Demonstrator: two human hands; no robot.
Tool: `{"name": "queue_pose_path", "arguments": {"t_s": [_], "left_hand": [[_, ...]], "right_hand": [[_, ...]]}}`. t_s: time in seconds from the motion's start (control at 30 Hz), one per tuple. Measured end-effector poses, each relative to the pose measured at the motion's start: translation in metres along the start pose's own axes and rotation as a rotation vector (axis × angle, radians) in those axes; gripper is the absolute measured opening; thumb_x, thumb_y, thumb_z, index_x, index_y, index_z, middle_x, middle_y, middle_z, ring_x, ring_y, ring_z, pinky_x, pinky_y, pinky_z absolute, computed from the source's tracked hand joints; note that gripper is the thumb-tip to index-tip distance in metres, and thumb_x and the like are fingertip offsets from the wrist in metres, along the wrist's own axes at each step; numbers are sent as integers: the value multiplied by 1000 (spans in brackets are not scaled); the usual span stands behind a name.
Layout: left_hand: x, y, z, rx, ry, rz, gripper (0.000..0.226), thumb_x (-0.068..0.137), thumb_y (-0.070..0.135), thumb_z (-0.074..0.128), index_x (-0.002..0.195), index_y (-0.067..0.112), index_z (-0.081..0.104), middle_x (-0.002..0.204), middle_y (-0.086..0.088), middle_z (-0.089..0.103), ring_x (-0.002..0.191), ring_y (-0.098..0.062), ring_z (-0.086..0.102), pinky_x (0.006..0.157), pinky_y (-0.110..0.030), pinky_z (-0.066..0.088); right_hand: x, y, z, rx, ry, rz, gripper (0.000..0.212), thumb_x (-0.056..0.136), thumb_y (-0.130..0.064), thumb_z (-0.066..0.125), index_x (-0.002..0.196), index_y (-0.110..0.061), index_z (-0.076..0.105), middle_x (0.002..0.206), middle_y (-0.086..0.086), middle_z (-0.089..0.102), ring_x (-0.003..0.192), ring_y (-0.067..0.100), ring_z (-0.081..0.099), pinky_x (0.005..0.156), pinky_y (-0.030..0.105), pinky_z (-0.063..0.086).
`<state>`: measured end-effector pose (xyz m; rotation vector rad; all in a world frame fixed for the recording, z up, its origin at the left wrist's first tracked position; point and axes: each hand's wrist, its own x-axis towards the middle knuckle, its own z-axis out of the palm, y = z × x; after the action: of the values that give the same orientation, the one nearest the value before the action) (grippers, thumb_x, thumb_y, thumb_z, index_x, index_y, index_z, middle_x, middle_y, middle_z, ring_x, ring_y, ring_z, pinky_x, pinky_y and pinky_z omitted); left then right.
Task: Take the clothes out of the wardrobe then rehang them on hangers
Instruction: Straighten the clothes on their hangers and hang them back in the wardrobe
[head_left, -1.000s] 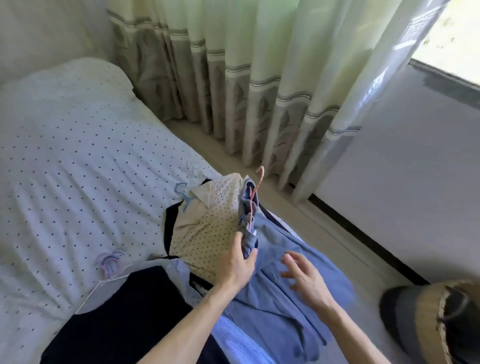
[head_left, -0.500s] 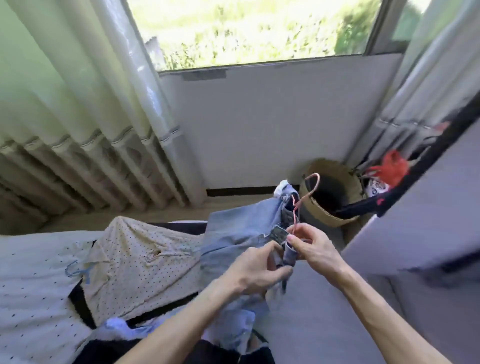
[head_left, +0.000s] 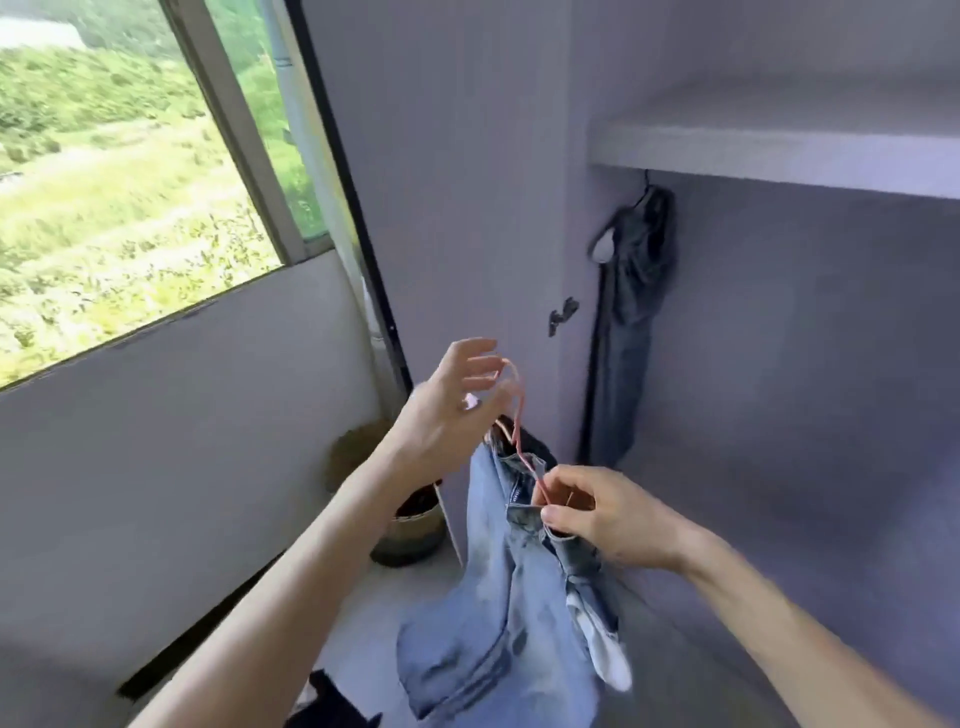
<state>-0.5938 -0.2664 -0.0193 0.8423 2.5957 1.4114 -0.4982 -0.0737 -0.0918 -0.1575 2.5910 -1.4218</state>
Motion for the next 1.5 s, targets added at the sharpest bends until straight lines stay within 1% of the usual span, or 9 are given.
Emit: {"name": "queue_pose_path", "arguments": {"t_s": [0.1, 0.23, 0.4, 0.63, 0.8, 0.97, 1.3, 1.4, 1.5], "left_hand": [[44, 23, 22, 126, -71, 99, 30, 94, 41, 64, 123, 36, 57, 121, 16, 60, 107, 4, 57, 93, -23, 45], [96, 52, 42, 218, -250, 161, 21, 87, 55, 66, 87, 35, 60, 90, 18, 67, 81, 11, 59, 71, -9, 42], [144, 77, 60, 528, -590, 295, 35, 92, 58, 57, 73, 31, 69, 80, 14, 67, 84, -6, 63, 78, -27, 49], [185, 86, 103, 588, -548, 482, 39, 95, 53, 53, 72, 24, 64, 73, 8, 65, 75, -4, 59, 63, -28, 44], [216, 101, 125, 464, -480, 608, 36, 98, 48, 54, 76, 22, 65, 80, 8, 59, 81, -14, 58, 80, -37, 50], [230, 122, 150, 403, -463, 742, 29, 99, 47, 52, 85, 23, 62, 86, 15, 47, 86, -11, 49, 85, -40, 50], [274, 108, 142, 336, -475, 761, 18, 98, 47, 55, 94, 32, 63, 92, 13, 58, 90, -9, 59, 82, -35, 52], [298, 83, 123, 467, -296, 709, 28, 98, 48, 50, 121, 35, 60, 124, 5, 59, 115, -19, 55, 97, -42, 47], [327, 53, 91, 854, -138, 625, 45, 100, 49, 42, 143, 35, 46, 155, -2, 37, 143, -26, 30, 118, -50, 19]], "right_hand": [[-16, 9, -40, -21, 77, 17, 2, 90, -30, 63, 90, -29, 65, 76, -14, 63, 68, -2, 52, 69, 17, 42], [-33, 23, -75, -133, 163, 82, 5, 90, -30, 62, 88, -27, 64, 80, -4, 64, 67, 0, 50, 69, 21, 42], [-49, 43, -102, -240, 283, 239, 14, 89, -32, 63, 90, -44, 70, 81, -24, 69, 73, -2, 61, 68, 13, 45], [-80, 63, -129, -361, 556, 444, 32, 93, -56, 53, 123, -44, 58, 112, -20, 63, 98, -1, 59, 88, 19, 46], [-108, 65, -139, -503, 421, 641, 30, 99, -34, 50, 70, -25, 44, 67, -6, 53, 67, 14, 47, 59, 20, 35], [-96, 53, -133, -192, 244, 638, 5, 95, -26, 56, 93, -21, 56, 80, -4, 73, 65, 3, 63, 65, 20, 46], [-40, 58, -101, 516, 412, 334, 48, 86, -8, 68, 131, -22, 56, 102, 1, 67, 78, 13, 56, 55, 22, 46], [-12, 68, -100, 669, 435, 279, 52, 81, -13, 73, 129, -26, 60, 102, -1, 69, 79, 9, 56, 53, 19, 41], [16, 84, -116, 831, 496, 289, 50, 73, -15, 79, 121, -27, 69, 98, 1, 70, 63, 10, 49, 49, 18, 38]]}}
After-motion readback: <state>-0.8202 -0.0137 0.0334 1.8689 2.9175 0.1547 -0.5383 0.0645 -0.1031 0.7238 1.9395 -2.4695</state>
